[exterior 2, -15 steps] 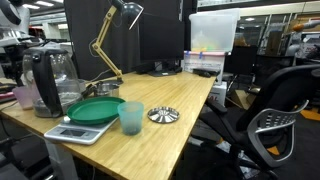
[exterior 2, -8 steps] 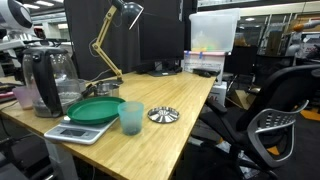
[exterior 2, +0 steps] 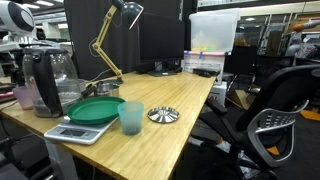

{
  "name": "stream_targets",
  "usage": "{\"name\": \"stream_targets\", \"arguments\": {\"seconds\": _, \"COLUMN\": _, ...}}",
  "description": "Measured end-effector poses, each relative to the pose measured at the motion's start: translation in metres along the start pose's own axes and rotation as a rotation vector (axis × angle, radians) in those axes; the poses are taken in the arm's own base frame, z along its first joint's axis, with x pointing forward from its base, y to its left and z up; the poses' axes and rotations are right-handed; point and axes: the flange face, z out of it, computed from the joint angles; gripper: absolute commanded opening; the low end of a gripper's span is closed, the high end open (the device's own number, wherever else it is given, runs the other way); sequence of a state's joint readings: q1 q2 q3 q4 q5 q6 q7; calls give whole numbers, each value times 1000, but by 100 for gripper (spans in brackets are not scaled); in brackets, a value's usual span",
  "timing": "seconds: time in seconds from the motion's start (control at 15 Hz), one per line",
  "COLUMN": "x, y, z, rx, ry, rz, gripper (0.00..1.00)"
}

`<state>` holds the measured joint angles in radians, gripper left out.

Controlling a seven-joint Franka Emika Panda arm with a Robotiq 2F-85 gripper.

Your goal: Remove the lid from the gray pot then pour some contents from the pink cup into the gray pot

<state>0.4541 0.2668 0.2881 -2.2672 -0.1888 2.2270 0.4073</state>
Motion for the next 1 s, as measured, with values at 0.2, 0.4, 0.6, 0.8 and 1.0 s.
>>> {"name": "stream_targets", "arguments": {"seconds": 0.2, "x": -4, "y": -6, "z": 5, "rx": 5, "ry": -14, "rz": 21, "gripper": 100}}
{"name": "stream_targets", "arguments": {"seconds": 0.4, "x": -6, "y": -10, "z": 6, "rx": 2, "ry": -16, "rz": 45, "gripper": 100}}
{"name": "stream_targets", "arguments": {"seconds": 0.6, "x": -7, "y": -14, "z": 7, "rx": 0, "ry": -17, "rz": 64, "gripper": 100}}
{"name": "stream_targets", "arguments": {"seconds": 0.8, "x": -5, "y": -9, "z": 7, "rx": -1, "ry": -18, "rz": 83, "gripper": 100}}
{"name": "stream_targets", "arguments": {"seconds": 1.0, "x": 0, "y": 4, "z": 0, "rx": -15, "ry": -40, "rz": 99, "gripper": 100}}
